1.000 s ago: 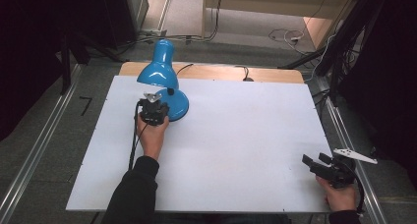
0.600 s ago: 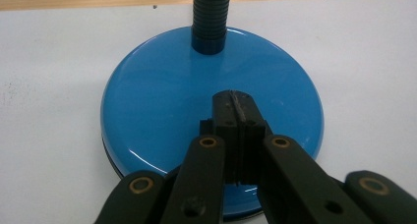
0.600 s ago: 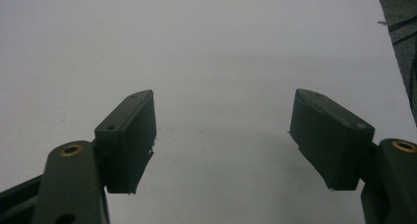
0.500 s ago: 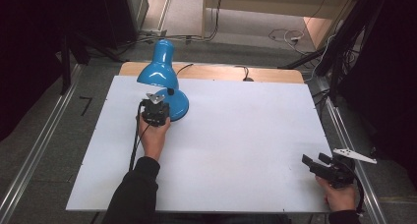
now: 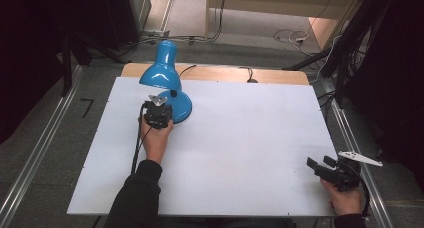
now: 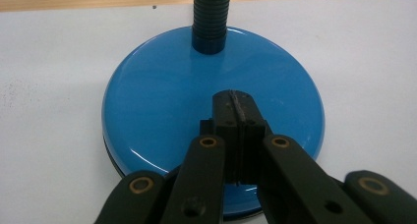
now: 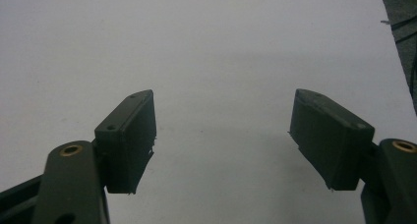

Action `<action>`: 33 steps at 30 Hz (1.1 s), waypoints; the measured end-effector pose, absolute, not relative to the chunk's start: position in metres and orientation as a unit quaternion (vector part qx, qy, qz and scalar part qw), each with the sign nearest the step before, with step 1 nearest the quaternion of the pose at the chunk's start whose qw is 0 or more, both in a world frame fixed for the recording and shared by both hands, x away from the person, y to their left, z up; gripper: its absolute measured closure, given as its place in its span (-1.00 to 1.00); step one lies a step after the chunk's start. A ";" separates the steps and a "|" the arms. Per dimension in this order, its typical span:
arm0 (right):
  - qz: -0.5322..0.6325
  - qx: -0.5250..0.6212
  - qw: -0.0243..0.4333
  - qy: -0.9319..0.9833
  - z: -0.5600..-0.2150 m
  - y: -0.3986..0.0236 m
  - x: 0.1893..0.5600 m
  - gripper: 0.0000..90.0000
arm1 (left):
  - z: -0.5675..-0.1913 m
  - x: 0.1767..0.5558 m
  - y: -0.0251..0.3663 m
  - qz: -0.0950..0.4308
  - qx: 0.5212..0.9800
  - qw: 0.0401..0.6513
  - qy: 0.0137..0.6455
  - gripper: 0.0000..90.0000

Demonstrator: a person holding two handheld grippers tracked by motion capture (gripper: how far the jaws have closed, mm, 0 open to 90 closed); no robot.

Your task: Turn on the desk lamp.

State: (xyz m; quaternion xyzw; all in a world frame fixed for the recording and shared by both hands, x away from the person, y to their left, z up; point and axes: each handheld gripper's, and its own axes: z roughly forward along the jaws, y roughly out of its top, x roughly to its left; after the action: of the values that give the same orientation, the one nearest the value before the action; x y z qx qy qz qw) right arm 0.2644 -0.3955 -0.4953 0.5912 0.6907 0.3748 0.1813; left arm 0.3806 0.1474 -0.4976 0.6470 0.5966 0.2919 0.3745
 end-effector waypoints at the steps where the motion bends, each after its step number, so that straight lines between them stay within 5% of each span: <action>1: 0.376 0.591 0.181 0.691 -0.495 -0.396 0.264 -0.46 | -0.498 0.381 0.147 0.292 0.647 0.375 0.597 1.00; 33: 0.376 0.590 0.182 0.691 -0.495 -0.395 0.264 -0.46 | -0.498 0.378 0.148 0.294 0.650 0.374 0.593 1.00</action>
State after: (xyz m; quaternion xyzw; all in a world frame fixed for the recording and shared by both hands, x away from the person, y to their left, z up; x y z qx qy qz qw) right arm 0.2639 -0.3951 -0.4948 0.5900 0.6912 0.3757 0.1819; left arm 0.3779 0.1483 -0.4979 0.6498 0.5931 0.2937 0.3738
